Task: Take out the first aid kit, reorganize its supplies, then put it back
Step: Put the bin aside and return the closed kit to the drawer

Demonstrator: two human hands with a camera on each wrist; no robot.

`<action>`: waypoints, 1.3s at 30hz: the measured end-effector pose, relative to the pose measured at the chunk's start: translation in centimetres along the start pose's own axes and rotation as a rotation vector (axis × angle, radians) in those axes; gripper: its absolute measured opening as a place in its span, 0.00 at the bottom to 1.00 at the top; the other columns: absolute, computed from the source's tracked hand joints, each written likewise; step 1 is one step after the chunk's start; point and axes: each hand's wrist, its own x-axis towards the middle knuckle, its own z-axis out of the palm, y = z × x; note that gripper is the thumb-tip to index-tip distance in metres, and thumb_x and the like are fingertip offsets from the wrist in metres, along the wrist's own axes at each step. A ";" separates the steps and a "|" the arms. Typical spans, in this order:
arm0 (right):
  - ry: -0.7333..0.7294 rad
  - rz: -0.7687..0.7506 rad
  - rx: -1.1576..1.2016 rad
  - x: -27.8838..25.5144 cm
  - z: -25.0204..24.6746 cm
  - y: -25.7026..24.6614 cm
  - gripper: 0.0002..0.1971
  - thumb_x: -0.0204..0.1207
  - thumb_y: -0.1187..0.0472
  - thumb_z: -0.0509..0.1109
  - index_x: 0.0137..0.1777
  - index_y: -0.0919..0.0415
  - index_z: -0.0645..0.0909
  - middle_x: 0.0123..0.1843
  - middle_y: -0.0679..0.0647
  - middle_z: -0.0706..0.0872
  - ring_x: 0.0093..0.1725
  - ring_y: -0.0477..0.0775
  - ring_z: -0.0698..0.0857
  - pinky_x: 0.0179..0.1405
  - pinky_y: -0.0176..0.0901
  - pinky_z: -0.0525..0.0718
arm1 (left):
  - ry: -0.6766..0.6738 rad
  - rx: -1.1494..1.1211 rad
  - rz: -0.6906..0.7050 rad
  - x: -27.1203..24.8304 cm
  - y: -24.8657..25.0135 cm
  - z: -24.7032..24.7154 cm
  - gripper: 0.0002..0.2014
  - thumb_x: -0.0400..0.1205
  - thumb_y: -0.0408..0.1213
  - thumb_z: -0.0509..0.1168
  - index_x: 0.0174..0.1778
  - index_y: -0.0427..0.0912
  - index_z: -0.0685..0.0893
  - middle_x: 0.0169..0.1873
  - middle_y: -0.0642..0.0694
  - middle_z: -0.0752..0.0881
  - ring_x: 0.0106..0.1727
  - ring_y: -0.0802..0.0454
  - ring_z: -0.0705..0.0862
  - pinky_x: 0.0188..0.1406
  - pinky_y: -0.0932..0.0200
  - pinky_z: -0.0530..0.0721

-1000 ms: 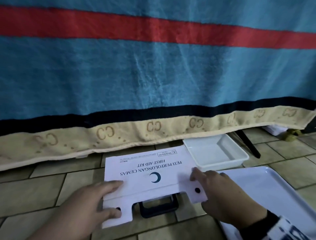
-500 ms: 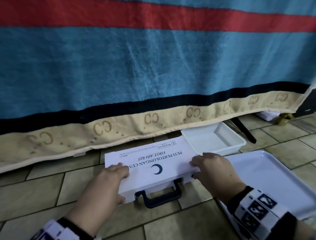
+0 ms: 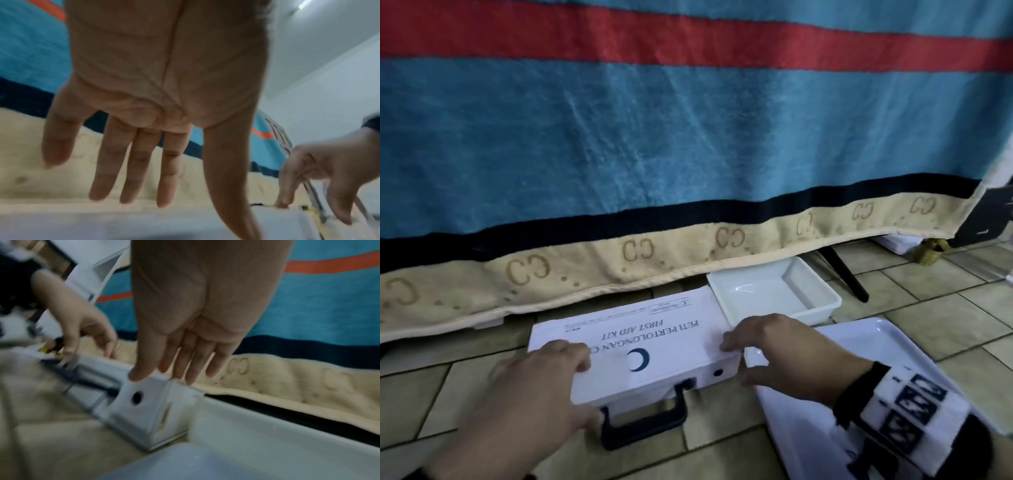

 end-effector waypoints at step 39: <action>0.452 -0.058 1.275 -6.4 -6.6 33.8 0.08 0.69 0.52 0.72 0.39 0.55 0.78 0.41 0.64 0.89 0.46 0.61 0.89 0.45 0.43 0.87 | -0.089 -0.620 0.107 13.3 23.5 4.8 0.04 0.78 0.41 0.67 0.43 0.52 0.87 0.53 0.62 0.82 0.58 0.69 0.78 0.59 0.79 0.69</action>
